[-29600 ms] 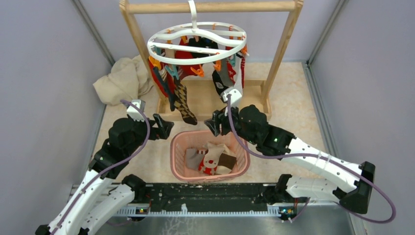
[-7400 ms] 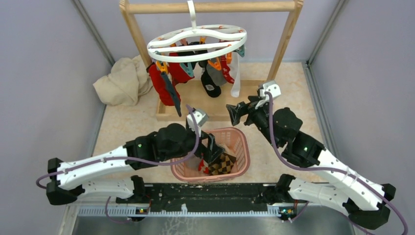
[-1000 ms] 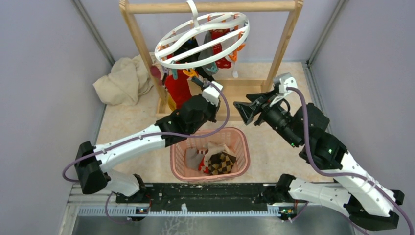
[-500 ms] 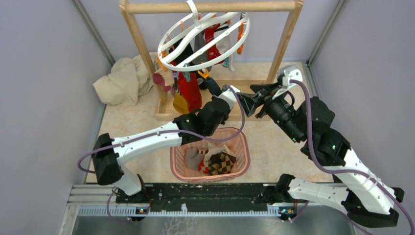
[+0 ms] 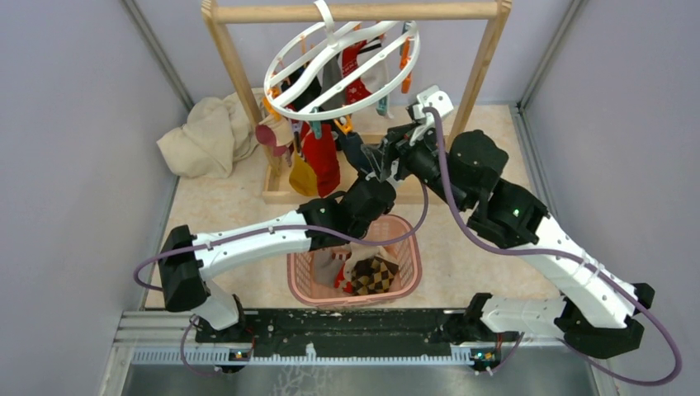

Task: Remove the socks clipped to the hanger
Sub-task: Remove the sock from the hanger.

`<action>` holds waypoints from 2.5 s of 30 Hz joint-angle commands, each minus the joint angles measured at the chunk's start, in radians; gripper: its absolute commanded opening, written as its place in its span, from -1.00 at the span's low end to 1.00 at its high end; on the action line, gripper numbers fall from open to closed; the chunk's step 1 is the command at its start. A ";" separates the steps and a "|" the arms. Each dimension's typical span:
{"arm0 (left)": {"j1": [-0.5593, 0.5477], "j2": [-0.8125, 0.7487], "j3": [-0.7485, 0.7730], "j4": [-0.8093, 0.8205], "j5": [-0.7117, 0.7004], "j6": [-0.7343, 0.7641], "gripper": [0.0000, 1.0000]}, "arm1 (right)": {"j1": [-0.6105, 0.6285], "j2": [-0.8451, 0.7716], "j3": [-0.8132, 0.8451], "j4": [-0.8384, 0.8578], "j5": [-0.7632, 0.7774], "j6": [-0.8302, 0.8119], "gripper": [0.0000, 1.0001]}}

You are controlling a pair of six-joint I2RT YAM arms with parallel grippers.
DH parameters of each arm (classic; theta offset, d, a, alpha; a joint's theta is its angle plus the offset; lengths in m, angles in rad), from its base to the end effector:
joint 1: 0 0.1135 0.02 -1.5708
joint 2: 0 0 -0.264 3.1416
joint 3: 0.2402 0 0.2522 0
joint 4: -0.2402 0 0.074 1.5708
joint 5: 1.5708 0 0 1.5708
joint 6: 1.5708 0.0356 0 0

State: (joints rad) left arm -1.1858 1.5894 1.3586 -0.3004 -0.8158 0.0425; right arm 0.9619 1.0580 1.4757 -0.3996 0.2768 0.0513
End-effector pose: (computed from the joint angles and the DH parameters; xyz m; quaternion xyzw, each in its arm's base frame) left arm 0.1600 -0.3257 0.3300 0.2981 0.7647 0.0429 0.5697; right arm 0.1214 0.1571 0.4997 -0.2168 0.6666 0.2583 0.6648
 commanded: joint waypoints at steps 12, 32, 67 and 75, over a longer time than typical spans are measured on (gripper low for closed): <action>-0.010 -0.023 -0.013 -0.034 -0.062 0.008 -1.00 | 0.009 0.120 0.127 0.057 -0.025 -0.047 0.38; -0.015 -0.023 -0.017 -0.034 -0.086 0.003 -1.00 | 0.014 0.195 0.097 0.208 0.019 -0.113 0.39; -0.015 -0.031 -0.032 -0.011 -0.088 0.015 -0.99 | 0.017 -0.245 -0.155 0.003 -0.025 0.059 0.40; -0.015 -0.027 -0.028 -0.007 -0.087 0.020 -0.99 | 0.016 -0.318 -0.186 -0.044 -0.017 0.076 0.40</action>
State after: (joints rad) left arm -1.1954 1.5818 1.3308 -0.3210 -0.8974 0.0494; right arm 0.9688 0.7666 1.2831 -0.4435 0.2600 0.1085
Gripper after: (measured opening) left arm 0.020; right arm 0.699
